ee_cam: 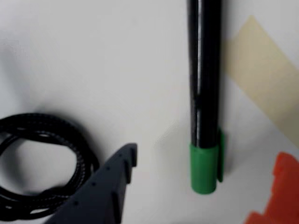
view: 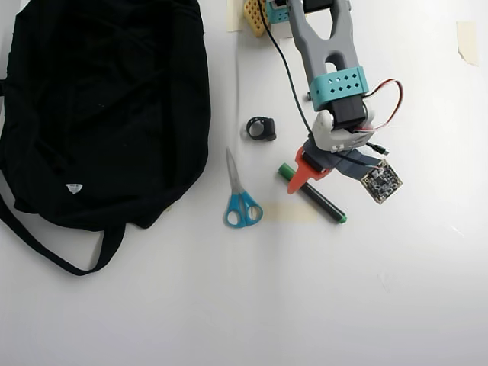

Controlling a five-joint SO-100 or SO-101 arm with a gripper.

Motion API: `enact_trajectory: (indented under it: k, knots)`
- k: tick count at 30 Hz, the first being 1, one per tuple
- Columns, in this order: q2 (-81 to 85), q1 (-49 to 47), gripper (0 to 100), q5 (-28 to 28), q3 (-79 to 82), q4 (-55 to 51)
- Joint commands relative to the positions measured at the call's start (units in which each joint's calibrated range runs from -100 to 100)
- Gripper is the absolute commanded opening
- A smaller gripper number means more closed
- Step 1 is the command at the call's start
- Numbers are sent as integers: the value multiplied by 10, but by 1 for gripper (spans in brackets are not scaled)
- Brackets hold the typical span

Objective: Put the green marker into the black bag

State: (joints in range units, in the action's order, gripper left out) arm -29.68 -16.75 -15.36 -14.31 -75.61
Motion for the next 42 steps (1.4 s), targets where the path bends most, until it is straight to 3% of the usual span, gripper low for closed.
enact_trajectory:
  k: [1,42]
  knots:
    - [-3,-6,37,-3,-38,4]
    - [-91,16,37,-7,-107,-17]
